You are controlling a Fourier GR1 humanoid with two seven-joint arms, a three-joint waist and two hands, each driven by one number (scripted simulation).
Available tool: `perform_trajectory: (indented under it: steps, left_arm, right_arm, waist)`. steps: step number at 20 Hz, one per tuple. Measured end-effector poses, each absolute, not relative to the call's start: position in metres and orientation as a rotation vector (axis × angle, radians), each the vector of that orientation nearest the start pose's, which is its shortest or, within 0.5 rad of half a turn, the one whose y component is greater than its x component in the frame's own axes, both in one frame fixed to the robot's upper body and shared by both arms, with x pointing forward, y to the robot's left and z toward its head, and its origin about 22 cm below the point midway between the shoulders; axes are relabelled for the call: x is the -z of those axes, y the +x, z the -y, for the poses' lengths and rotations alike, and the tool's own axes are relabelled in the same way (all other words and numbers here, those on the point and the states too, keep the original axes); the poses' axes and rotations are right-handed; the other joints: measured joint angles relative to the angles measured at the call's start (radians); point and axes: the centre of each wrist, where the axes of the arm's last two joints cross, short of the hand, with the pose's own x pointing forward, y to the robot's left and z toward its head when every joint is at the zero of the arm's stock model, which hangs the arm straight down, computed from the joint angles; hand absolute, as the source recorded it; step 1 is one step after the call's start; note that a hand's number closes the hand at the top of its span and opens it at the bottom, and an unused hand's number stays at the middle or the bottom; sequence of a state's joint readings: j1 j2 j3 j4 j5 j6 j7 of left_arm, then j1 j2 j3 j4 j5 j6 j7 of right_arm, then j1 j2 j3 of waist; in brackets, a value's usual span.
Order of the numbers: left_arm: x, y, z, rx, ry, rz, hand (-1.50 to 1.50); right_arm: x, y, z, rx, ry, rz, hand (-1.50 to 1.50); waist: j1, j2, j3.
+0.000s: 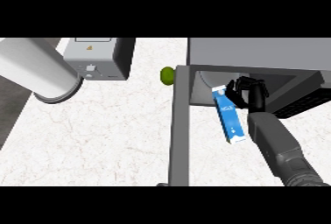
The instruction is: Pick up the milk, place it into the microwave and close the microwave
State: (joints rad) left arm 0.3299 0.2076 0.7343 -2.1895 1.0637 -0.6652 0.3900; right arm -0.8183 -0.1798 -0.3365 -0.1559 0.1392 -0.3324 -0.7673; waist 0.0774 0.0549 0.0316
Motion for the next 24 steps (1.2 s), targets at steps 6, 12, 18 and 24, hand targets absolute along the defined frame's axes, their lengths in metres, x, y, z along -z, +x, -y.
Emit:
perform_trajectory:
  steps: [6,12,18,24]
  left_arm:
    - [-0.141,0.101,-0.395,0.071,-0.354,1.930,-1.50]
    - [-0.146,0.110,-0.396,0.097,-0.358,1.941,-1.50]
    - [-0.148,0.118,-0.397,0.110,-0.364,1.950,-1.50]
    - [-0.150,0.124,-0.398,0.123,-0.367,1.948,-1.50]
  right_arm:
    - [0.011,0.410,0.261,-0.188,-0.542,1.744,1.50]
    - [-0.015,0.422,0.278,-0.188,-0.623,1.760,1.50]
    - [-0.018,0.423,0.283,-0.126,-0.648,1.756,1.50]
    - [-0.020,0.423,0.287,-0.089,-0.661,1.753,1.50]
  waist:
    - [0.040,0.009,-0.011]
    - [0.059,0.018,-0.017]
    - [0.072,0.022,-0.019]
    - [0.083,0.025,-0.020]
